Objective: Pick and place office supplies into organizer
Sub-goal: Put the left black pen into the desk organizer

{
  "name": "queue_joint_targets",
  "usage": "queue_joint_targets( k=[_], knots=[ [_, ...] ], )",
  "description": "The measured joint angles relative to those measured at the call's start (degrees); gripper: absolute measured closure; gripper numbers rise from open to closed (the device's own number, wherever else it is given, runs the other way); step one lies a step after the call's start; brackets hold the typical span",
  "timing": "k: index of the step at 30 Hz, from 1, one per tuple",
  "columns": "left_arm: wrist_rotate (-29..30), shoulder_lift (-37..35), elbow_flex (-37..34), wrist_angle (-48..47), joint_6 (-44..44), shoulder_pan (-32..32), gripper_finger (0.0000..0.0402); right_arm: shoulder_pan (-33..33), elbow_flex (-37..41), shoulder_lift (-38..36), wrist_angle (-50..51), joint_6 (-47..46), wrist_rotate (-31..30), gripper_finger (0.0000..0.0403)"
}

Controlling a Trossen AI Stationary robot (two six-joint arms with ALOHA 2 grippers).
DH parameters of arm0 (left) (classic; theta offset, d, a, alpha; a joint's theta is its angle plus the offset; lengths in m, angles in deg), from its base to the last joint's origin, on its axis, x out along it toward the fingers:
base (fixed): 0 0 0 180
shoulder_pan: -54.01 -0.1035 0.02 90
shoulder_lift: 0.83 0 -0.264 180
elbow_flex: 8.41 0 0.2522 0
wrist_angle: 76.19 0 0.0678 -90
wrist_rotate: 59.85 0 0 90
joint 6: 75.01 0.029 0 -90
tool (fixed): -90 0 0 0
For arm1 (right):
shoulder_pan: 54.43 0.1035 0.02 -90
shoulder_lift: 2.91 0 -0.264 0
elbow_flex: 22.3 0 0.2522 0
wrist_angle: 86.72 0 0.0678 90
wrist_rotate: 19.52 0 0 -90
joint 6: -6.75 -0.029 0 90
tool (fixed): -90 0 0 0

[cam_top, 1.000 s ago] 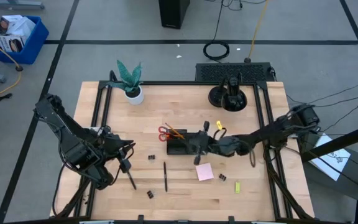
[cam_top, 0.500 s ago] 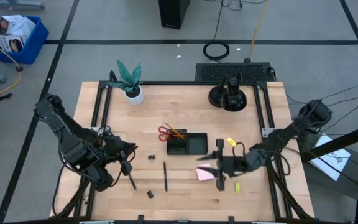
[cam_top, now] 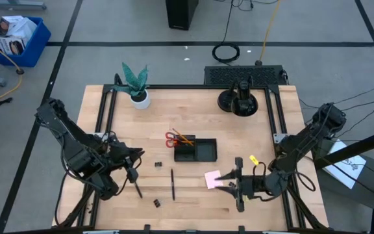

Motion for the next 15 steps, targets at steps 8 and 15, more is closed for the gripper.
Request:
queue_joint_targets(
  k=[8,15],
  knots=[
    [2.9,0.0,-1.3,-6.8,2.6,0.0,0.0348,-0.9,0.0,-1.0,-1.3,4.8,-14.2,0.0287],
    [3.2,-0.1,-1.3,-12.7,1.5,0.0,0.0348,-2.9,0.0,-6.2,-5.0,10.1,-15.1,0.0287]
  ],
)
